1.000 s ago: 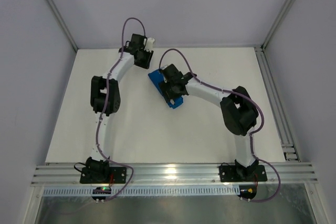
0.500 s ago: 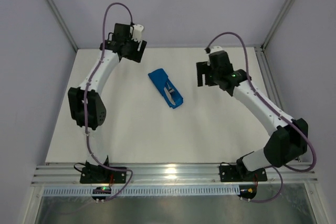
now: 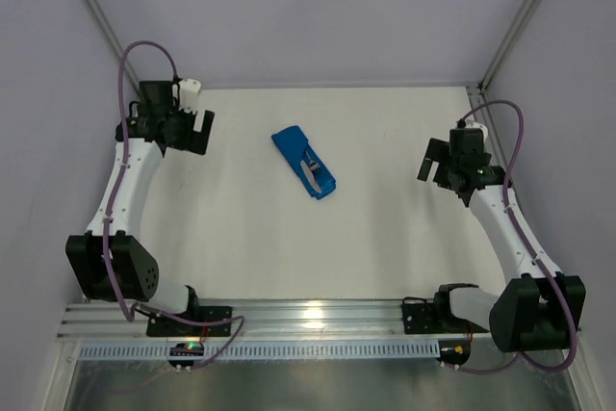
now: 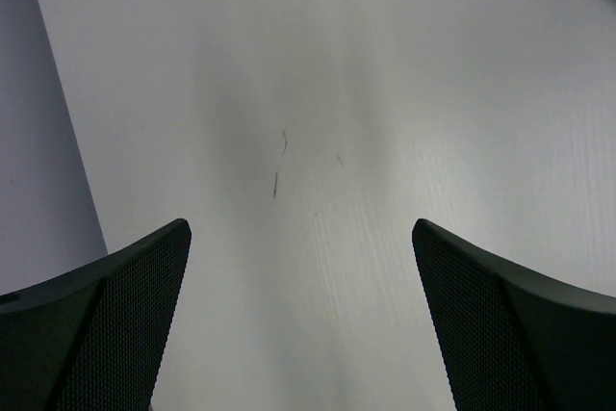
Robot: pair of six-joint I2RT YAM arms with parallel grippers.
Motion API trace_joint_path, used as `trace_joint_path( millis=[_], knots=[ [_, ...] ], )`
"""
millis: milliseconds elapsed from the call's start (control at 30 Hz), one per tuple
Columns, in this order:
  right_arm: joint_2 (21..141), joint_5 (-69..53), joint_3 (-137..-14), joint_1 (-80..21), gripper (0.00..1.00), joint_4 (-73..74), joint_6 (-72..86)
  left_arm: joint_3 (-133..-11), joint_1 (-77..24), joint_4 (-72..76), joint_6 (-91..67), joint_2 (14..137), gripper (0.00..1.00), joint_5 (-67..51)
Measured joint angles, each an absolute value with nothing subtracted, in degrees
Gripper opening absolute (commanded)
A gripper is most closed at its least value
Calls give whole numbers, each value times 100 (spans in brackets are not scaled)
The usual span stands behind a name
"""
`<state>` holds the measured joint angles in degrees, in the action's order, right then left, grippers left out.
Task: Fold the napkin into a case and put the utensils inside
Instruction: Reset both arms
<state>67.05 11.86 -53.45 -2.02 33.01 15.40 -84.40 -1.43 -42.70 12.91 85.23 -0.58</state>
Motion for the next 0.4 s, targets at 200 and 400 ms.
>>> trace_joint_path(
  millis=[200,400],
  knots=[
    [6779,1229,-5221,-185,99,3301,1540,-7384,674,-4471,1426,8171,99,-69],
    [6790,1227,-5048,-185,98,3258,1535,-6807,893,-4565,1457,7732,99,-185]
  ],
)
